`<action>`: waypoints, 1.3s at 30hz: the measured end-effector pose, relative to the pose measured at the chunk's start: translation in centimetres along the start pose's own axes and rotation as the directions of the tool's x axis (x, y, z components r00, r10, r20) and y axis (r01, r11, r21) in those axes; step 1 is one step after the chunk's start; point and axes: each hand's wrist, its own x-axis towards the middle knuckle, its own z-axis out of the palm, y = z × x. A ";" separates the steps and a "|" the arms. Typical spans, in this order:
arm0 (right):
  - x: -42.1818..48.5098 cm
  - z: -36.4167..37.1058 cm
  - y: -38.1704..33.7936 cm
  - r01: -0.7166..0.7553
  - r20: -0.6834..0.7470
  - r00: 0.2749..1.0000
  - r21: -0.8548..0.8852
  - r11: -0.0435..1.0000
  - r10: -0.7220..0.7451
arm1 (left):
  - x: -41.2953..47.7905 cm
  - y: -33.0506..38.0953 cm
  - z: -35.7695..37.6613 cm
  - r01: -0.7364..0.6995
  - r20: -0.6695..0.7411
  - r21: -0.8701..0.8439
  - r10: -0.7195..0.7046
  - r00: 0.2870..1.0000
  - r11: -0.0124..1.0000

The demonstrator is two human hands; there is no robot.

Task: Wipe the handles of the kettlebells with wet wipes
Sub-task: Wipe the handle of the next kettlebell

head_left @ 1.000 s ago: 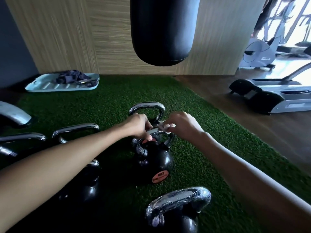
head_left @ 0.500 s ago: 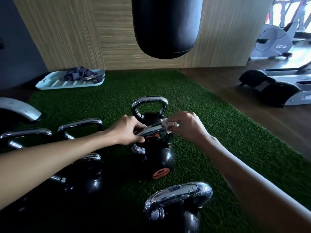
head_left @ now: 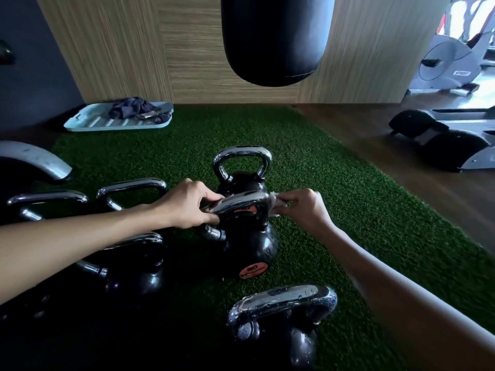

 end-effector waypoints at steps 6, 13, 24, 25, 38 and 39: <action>0.0 0.3 0.5 -0.035 0.006 0.999 0.073 0.997 0.035 | 0.0 -0.7 0.4 0.005 -0.028 -0.006 -0.006 1.000 1.000; 0.0 2.6 3.0 -0.241 0.102 0.966 0.003 0.971 0.239 | 2.1 1.3 0.2 -0.035 -0.023 0.106 0.037 0.999 0.994; 1.2 -2.8 -0.9 -0.046 -0.146 0.988 0.011 0.999 0.047 | 5.9 2.1 0.2 0.026 0.102 0.162 -0.043 0.994 0.986; 1.3 -2.8 -2.0 0.006 -0.148 0.989 0.000 1.000 -0.006 | 6.2 2.3 -0.2 0.064 0.110 0.106 -0.076 0.991 0.992; 3.7 -0.8 -6.3 0.199 -0.192 0.962 0.005 0.980 -0.194 | 6.2 2.9 0.3 0.254 0.214 -0.807 -0.137 0.967 0.533; 3.8 -0.7 -6.3 0.202 -0.186 0.962 -0.017 0.979 -0.201 | 6.0 2.6 0.4 0.261 0.217 -0.819 -0.145 0.965 0.510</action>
